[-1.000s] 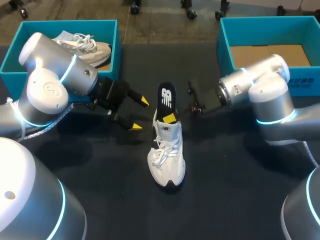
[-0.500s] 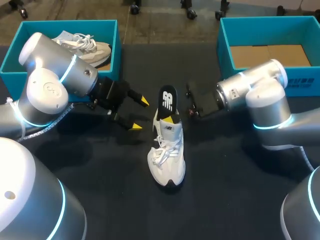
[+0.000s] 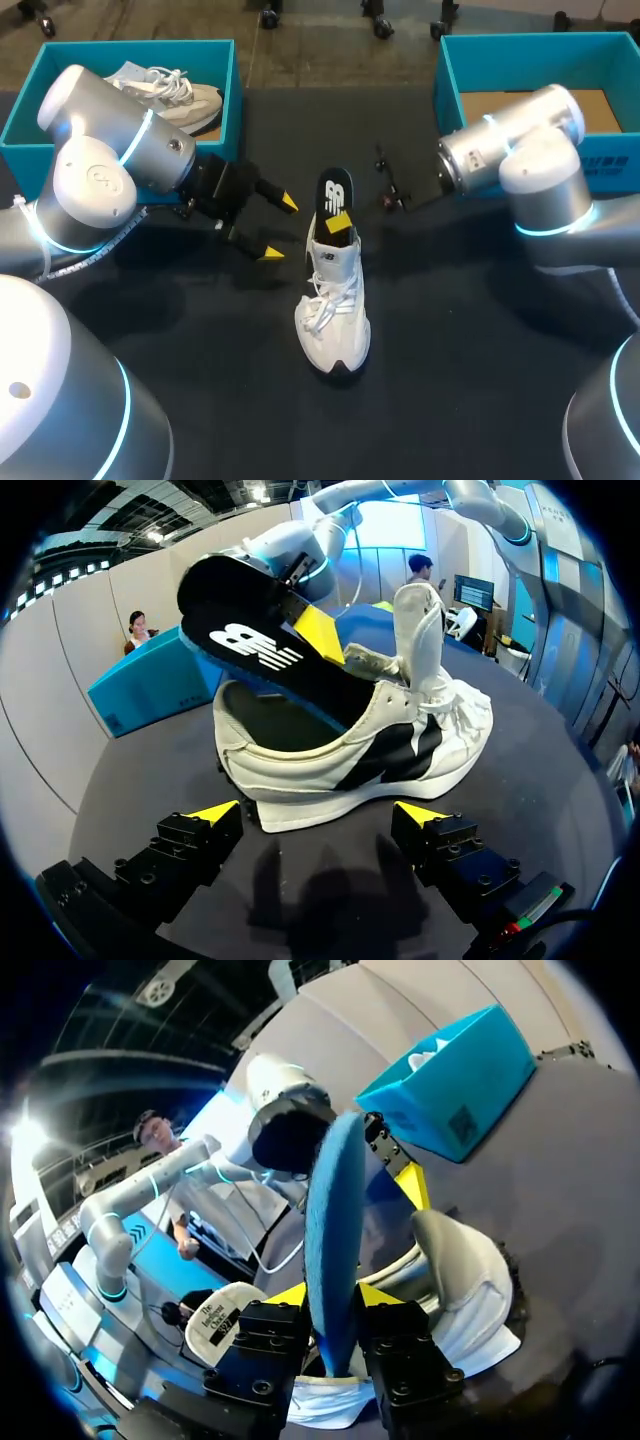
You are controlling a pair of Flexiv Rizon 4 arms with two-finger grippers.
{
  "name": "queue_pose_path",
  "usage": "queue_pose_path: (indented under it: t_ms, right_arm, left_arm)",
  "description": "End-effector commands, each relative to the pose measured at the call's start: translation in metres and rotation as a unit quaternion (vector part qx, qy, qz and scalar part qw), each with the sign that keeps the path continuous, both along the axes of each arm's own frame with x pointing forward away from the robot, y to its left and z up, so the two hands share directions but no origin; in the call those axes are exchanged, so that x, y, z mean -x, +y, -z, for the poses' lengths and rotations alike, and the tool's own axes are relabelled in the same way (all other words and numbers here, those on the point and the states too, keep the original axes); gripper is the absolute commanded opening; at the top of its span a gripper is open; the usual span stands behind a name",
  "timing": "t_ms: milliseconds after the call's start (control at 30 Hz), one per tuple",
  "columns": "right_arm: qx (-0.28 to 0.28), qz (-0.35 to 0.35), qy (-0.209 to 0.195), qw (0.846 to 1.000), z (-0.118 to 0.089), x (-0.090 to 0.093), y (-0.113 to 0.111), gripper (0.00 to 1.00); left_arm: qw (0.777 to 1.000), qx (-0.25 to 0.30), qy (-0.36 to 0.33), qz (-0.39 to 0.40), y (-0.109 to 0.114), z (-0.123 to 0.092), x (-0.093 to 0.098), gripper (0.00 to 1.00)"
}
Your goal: Take the shoe out of the shoebox, open the shoe tongue, remove and reinsert the insole, then place the shoe into the shoebox
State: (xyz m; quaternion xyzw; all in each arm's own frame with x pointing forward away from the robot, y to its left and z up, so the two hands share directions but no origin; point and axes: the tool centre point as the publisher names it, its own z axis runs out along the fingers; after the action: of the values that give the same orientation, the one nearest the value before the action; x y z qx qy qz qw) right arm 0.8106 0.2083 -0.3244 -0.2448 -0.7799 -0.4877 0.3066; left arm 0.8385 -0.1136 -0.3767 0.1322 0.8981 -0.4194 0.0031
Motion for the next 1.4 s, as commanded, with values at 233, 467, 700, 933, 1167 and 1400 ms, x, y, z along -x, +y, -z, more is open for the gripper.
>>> queue_pose_path:
  t_ms: [233,467,700,933,1167,1400]
  right_arm:
    - [-0.005,-0.022,0.004,1.000,0.003,-0.014,0.003,0.05]
    - [-0.014,-0.033,0.023,0.999,0.014,-0.006,0.006,0.00]
    - [-0.020,-0.042,0.065,0.997,0.023,0.015,0.011,0.00]
    - [-0.018,-0.046,0.083,0.995,0.026,0.024,0.014,0.00]
    - [-0.009,-0.039,0.082,0.996,0.022,0.023,0.012,0.17]
    - [0.002,-0.031,0.069,0.997,0.010,0.019,0.009,0.23]
  left_arm:
    - [1.000,-0.001,0.000,0.000,0.000,0.000,0.000,1.00]
    - [1.000,-0.001,0.000,0.000,0.000,0.000,0.000,1.00]
    - [1.000,-0.001,0.000,0.000,0.000,0.000,0.000,1.00]
    - [1.000,-0.001,0.000,0.000,0.000,0.000,0.000,1.00]
    - [1.000,-0.001,0.000,0.000,0.000,0.000,0.000,1.00]
    - [1.000,-0.001,0.000,0.000,0.000,0.000,0.000,1.00]
